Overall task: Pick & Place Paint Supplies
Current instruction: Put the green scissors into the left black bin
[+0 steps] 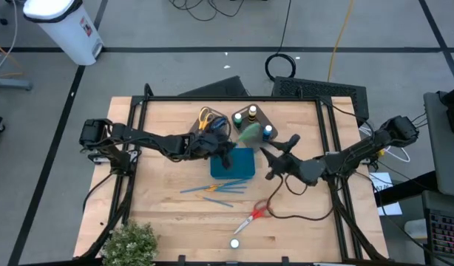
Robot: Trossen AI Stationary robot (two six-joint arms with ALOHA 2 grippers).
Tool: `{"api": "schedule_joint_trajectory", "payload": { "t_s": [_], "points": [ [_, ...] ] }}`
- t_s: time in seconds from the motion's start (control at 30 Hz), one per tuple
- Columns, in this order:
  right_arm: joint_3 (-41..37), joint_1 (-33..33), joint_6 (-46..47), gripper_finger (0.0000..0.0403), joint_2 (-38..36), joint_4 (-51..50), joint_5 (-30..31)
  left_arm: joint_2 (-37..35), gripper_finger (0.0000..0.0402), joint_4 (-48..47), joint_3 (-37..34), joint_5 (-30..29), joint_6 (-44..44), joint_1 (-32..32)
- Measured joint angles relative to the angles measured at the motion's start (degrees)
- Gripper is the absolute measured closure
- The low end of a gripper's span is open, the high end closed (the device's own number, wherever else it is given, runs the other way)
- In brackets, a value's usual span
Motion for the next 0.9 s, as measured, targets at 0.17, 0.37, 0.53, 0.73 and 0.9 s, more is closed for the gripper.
{"api": "schedule_joint_trajectory", "payload": {
  "t_s": [0.17, 0.37, 0.53, 0.73, 0.9],
  "points": [
    [0.0, 4.4, 9.7, 0.0198, -1.3, -1.4, -0.2, -0.3, 0.0396, -4.8, 0.0, -9.7, -0.5, 1.6],
    [0.0, 7.6, 11.1, 0.0181, -1.4, -1.8, -0.2, -0.5, 0.0397, -9.7, 0.0, -16.9, -1.9, 3.5],
    [0.0, 8.7, 11.1, 0.0191, -1.4, -2.5, -0.1, -0.5, 0.0397, -12.6, -1.1, -16.3, -2.8, 5.5],
    [0.0, 9.3, 11.1, 0.0199, -1.4, -3.7, 0.0, -4.1, 0.0397, -10.2, -6.6, -13.2, -3.0, 7.7],
    [0.0, 9.3, 11.1, 0.0199, -1.4, -4.1, 0.0, -9.6, 0.0396, 2.5, -16.7, -8.3, -2.5, 9.2]
  ]
}}
